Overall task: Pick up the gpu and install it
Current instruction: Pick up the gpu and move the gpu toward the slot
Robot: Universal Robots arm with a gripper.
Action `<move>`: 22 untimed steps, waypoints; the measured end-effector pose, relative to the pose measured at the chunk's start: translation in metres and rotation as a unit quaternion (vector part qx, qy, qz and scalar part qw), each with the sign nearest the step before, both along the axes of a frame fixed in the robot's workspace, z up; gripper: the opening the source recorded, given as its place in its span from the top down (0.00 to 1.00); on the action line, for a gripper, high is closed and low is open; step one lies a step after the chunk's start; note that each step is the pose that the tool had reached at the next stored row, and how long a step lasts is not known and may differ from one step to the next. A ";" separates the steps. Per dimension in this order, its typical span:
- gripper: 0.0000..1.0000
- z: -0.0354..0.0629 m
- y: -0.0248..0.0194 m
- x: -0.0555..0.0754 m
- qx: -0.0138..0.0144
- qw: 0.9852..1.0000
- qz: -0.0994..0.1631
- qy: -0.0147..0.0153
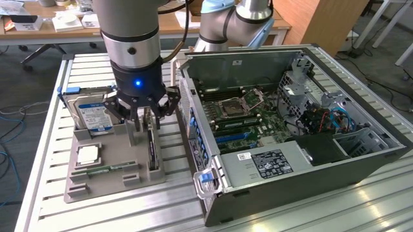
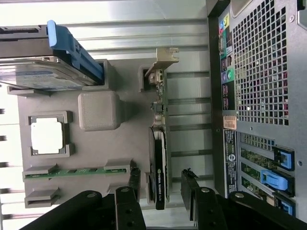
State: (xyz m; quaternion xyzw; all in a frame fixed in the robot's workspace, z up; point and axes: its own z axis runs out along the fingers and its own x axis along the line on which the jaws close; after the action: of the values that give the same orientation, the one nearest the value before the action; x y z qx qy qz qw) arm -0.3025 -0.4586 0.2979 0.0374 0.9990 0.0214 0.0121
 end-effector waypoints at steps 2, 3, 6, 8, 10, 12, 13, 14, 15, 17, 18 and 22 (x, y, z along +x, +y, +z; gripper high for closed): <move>0.53 -0.0005 0.0000 0.001 0.000 1.000 0.000 0.000; 0.53 -0.0012 0.0001 0.001 0.000 1.000 0.000 0.000; 0.53 -0.0047 0.0000 0.001 0.000 1.000 0.000 0.000; 0.53 -0.0067 0.0000 0.001 0.000 1.000 0.000 0.000; 0.53 -0.0085 0.0000 0.001 0.000 1.000 0.000 0.000; 0.53 -0.0106 0.0000 0.001 0.000 1.000 0.000 0.000; 0.53 -0.0119 0.0000 0.001 0.000 1.000 0.000 0.000; 0.53 -0.0130 0.0000 0.001 0.000 1.000 0.000 0.000; 0.53 -0.0144 0.0000 0.001 0.000 1.000 0.000 0.000; 0.53 -0.0168 0.0000 0.001 0.000 1.000 0.000 0.000; 0.53 -0.0179 0.0000 0.001 0.000 1.000 0.000 0.000; 0.53 -0.0231 0.0000 0.001 0.000 1.000 0.000 0.000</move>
State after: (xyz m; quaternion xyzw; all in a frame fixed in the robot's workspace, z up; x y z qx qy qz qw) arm -0.3012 -0.4586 0.2749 0.0374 0.9990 0.0214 0.0120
